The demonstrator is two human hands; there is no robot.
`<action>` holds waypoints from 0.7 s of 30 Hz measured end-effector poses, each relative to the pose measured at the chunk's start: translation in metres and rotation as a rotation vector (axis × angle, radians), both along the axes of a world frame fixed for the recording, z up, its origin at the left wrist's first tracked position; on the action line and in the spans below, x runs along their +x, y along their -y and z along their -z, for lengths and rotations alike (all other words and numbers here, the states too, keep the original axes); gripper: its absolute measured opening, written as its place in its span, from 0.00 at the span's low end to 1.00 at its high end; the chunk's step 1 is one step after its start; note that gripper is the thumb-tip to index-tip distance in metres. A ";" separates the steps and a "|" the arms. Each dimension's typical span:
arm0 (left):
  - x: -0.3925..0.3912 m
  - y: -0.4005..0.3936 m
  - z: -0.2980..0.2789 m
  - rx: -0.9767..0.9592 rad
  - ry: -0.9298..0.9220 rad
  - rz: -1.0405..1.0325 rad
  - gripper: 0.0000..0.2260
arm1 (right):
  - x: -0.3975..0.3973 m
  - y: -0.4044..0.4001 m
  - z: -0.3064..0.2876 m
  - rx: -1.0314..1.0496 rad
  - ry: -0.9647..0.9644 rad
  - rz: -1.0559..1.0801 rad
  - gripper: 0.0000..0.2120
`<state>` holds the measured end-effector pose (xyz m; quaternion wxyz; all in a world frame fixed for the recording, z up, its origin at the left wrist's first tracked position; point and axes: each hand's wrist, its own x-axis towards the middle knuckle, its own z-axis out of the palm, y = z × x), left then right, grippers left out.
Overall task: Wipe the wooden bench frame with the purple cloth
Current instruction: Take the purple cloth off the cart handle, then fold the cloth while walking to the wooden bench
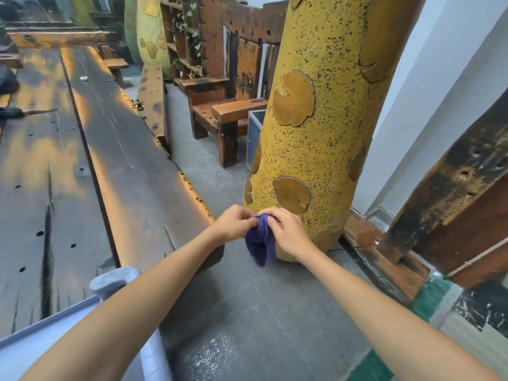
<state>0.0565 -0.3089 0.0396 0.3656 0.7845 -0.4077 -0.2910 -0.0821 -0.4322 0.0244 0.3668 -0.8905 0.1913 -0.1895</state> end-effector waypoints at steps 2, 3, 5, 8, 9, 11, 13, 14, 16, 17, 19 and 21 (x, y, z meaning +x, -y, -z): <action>0.000 0.021 -0.005 -0.045 -0.021 -0.036 0.11 | 0.004 0.020 -0.007 0.007 0.036 0.028 0.16; 0.001 0.029 -0.008 -0.062 -0.024 -0.057 0.10 | 0.006 0.028 -0.010 0.008 0.052 0.036 0.16; 0.006 0.048 -0.014 -0.095 -0.016 -0.104 0.10 | 0.014 0.050 -0.017 0.003 0.067 0.046 0.16; 0.016 0.068 -0.019 -0.123 -0.024 -0.184 0.11 | 0.025 0.079 -0.023 -0.024 0.060 0.046 0.14; 0.021 0.073 -0.019 -0.123 -0.038 -0.206 0.11 | 0.029 0.087 -0.023 -0.041 0.054 0.040 0.13; 0.033 0.085 -0.018 -0.130 -0.075 -0.248 0.11 | 0.040 0.106 -0.022 -0.098 0.040 0.002 0.11; 0.047 0.095 -0.015 -0.146 -0.136 -0.309 0.11 | 0.052 0.125 -0.020 -0.147 0.016 -0.059 0.10; 0.053 0.099 -0.012 -0.150 -0.166 -0.337 0.11 | 0.057 0.132 -0.019 -0.157 0.002 -0.087 0.10; 0.073 0.114 -0.009 -0.164 -0.198 -0.393 0.10 | 0.076 0.155 -0.019 -0.164 -0.007 -0.136 0.10; 0.083 0.122 -0.008 -0.162 -0.193 -0.415 0.10 | 0.086 0.166 -0.020 -0.164 -0.002 -0.160 0.10; 0.105 0.142 -0.010 -0.151 -0.159 -0.463 0.11 | 0.112 0.190 -0.023 -0.159 0.018 -0.216 0.09; 0.124 0.158 -0.011 -0.162 -0.146 -0.510 0.12 | 0.136 0.209 -0.026 -0.130 0.021 -0.264 0.09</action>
